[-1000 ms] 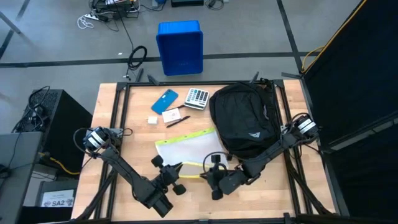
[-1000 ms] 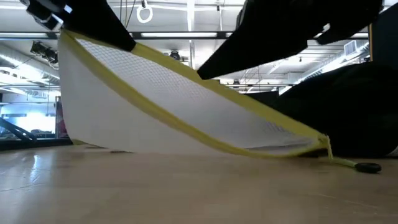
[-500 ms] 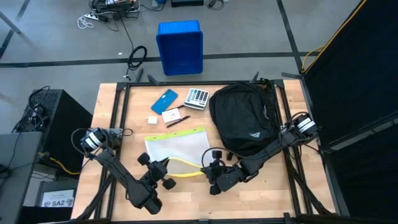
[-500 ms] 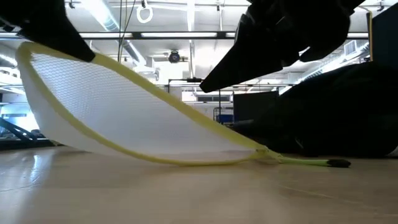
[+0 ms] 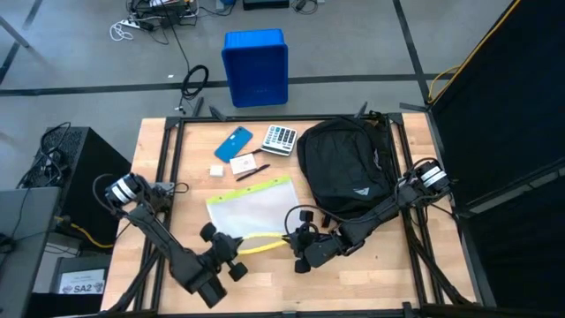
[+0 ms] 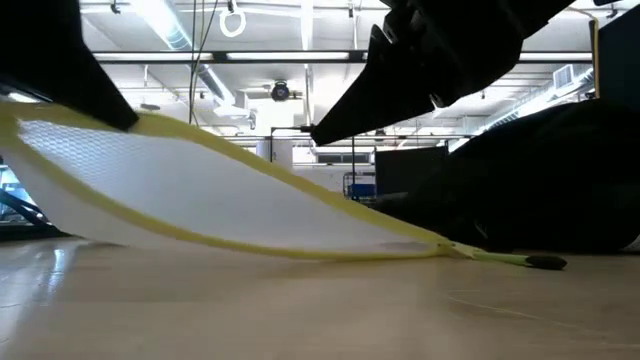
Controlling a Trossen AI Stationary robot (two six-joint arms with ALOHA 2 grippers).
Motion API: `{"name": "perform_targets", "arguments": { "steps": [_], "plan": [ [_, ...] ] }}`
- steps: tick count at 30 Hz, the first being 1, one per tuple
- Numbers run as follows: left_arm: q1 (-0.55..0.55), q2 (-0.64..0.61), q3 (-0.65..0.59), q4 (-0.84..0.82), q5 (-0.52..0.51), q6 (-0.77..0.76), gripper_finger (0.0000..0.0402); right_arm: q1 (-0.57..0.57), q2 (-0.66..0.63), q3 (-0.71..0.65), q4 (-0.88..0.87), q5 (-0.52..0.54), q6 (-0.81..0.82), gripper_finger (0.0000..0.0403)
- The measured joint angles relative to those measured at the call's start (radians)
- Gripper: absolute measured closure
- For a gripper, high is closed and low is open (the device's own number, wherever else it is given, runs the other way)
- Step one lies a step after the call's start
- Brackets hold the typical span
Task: Unpack backpack
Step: Put the gray calculator into the white zip bag
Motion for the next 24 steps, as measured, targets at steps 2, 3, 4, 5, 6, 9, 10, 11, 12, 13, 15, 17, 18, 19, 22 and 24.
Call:
{"name": "perform_targets", "arguments": {
  "steps": [2,3,4,5,6,9,10,11,12,13,15,17,18,19,22,24],
  "plan": [
    [0.016,-0.008,-0.012,0.110,0.018,0.114,0.0402,0.000,0.000,0.000,0.007,0.000,-0.002,0.0399],
    [0.024,-0.011,-0.018,0.160,0.018,0.172,0.0402,0.000,0.000,0.000,0.007,0.000,-0.002,0.0399],
    [0.031,-0.014,-0.024,0.207,0.012,0.232,0.0402,0.000,0.000,0.000,0.007,-0.001,-0.002,0.0398],
    [0.035,-0.016,-0.033,0.251,-0.002,0.283,0.0402,0.000,0.000,0.000,0.008,-0.002,-0.002,0.0399],
    [0.040,-0.019,-0.044,0.294,-0.007,0.322,0.0402,0.000,0.000,0.000,0.010,-0.002,-0.002,0.0399],
    [0.054,-0.034,-0.092,0.402,-0.011,0.390,0.0402,0.000,0.000,0.000,0.009,-0.009,-0.003,0.0402],
    [0.057,-0.041,-0.112,0.431,-0.010,0.400,0.0402,0.001,0.000,0.000,0.009,-0.009,-0.003,0.0402],
    [0.059,-0.047,-0.135,0.462,-0.009,0.405,0.0402,0.001,0.000,0.000,0.009,-0.010,-0.003,0.0401],
    [0.061,-0.057,-0.162,0.495,-0.009,0.406,0.0402,0.001,0.000,0.000,0.009,-0.010,-0.004,0.0400],
    [0.063,-0.068,-0.193,0.535,-0.007,0.408,0.0402,0.001,0.000,0.000,0.009,-0.011,-0.004,0.0399],
    [0.065,-0.099,-0.259,0.630,-0.007,0.419,0.0402,0.001,0.000,0.000,0.010,-0.010,-0.007,0.0397],
    [0.065,-0.129,-0.328,0.748,-0.006,0.448,0.0402,0.002,0.000,0.000,0.011,-0.011,-0.013,0.0397],
    [0.068,-0.144,-0.361,0.809,-0.006,0.469,0.0402,0.001,0.000,0.000,0.011,-0.011,-0.013,0.0397],
    [0.072,-0.160,-0.392,0.870,-0.005,0.494,0.0402,0.002,0.000,0.000,0.012,-0.011,-0.014,0.0398],
    [0.090,-0.190,-0.465,1.059,-0.007,0.586,0.0402,0.001,0.000,0.000,0.013,-0.011,-0.014,0.0402],
    [0.107,-0.200,-0.492,1.142,0.001,0.651,0.0402,0.001,0.000,0.000,0.013,-0.011,-0.014,0.0402]
  ]
}}
